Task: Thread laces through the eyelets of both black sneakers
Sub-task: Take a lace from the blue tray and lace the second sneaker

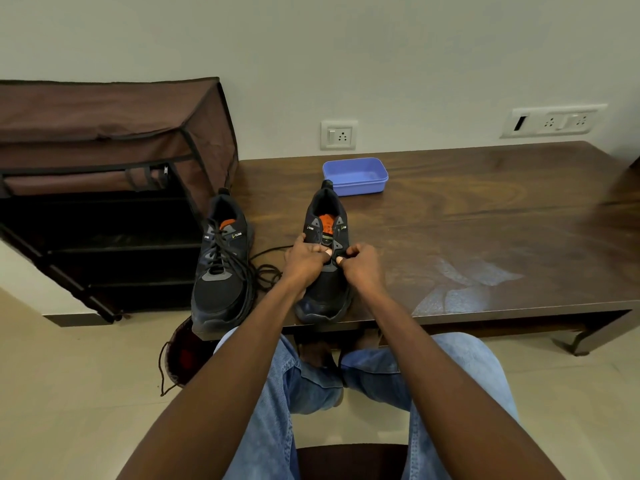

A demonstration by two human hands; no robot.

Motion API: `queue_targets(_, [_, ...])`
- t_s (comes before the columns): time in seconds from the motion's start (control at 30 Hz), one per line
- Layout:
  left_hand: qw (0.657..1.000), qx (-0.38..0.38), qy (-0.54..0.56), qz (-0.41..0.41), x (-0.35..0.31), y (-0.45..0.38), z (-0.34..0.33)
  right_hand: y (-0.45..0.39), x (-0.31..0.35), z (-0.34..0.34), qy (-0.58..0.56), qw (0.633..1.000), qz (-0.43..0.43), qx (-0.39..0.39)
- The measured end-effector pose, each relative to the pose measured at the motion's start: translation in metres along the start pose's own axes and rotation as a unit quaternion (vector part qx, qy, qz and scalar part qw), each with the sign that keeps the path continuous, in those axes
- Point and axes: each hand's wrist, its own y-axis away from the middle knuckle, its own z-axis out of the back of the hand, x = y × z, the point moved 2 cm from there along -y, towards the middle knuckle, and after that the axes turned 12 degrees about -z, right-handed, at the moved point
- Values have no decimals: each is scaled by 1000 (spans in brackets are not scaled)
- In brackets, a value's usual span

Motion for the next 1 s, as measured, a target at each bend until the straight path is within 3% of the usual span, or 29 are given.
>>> queue_targets(0.13, [999,19,-1,30,-28,23,4,2,1,2,11,998,53,-18])
queue_targets(0.23, [996,65,-60,6,-46,39,3,6,3,5,53,993,96,-51])
queue_targets(0.37, [978,101,-181,-39,-51,44,4,11,6,12,83,988,98,-81])
queue_targets(0.5, [965,102,-233,-69,-49,42,9,9,8,18,90,989,82,-80])
queue_targets(0.63, [954,108,-262,-96,-67,52,17,-16,9,56,-93,988,-1,-120])
queue_targets(0.77, [932,105,-333,-95,-76,55,19,-30,10,123,-288,912,-82,-281])
queue_targets(0.83, [894,118,-422,-93,-85,58,16,-26,8,136,-210,912,-113,-334])
queue_targets(0.9, [858,140,-485,-97,-93,57,14,-22,10,130,-12,934,-84,-348])
queue_targets(0.93, [844,155,-505,-93,-97,55,14,-21,15,119,78,946,-32,-313])
queue_targets(1.0, [818,185,-537,-90,-103,51,14,-19,23,88,148,979,53,-128])
